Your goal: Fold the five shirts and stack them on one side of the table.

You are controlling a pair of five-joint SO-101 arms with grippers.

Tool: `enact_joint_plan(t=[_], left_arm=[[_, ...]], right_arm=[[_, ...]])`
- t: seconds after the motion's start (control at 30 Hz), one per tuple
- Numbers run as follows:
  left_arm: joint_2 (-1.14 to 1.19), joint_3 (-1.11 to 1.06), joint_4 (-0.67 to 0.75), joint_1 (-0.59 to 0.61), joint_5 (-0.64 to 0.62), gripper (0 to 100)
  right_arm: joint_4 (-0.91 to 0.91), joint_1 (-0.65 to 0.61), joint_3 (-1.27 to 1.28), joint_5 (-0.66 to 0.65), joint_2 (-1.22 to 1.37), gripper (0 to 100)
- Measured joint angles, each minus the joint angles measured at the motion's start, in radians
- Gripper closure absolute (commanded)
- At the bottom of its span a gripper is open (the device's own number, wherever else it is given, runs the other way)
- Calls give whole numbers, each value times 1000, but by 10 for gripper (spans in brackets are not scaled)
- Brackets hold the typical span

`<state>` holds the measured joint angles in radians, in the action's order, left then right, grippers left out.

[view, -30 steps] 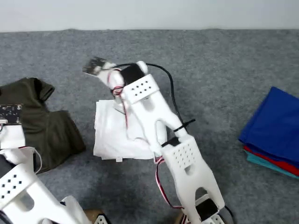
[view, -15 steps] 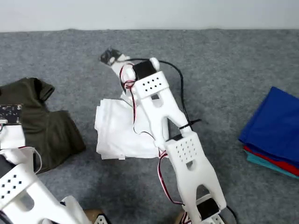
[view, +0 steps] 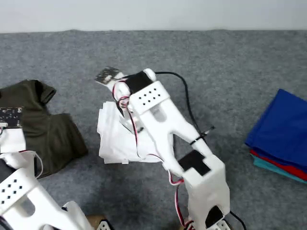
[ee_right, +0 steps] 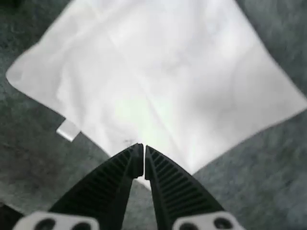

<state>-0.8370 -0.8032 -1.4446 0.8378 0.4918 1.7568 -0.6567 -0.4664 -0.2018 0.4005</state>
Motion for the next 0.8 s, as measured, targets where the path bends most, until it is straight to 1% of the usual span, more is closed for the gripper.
enact_joint_plan(t=[0.07,0.13,0.2,0.3,0.37,0.43,0.67,0.8], left_arm=[[0,0,0,0,0,985],[0,0,0,0,0,985],[0,0,0,0,0,985],[0,0,0,0,0,985],[0,0,0,0,0,985],[0,0,0,0,0,985],[0,0,0,0,0,985],[0,0,0,0,0,985]], right_arm=[[0,11,75,64,-46,986],[0,21,137,158,-84,946],[0,23,187,270,-106,878],[0,23,233,440,-112,746],[0,23,247,525,-112,672],[0,25,249,559,-104,638],[-9,25,249,575,69,638],[-61,25,249,577,176,641]])
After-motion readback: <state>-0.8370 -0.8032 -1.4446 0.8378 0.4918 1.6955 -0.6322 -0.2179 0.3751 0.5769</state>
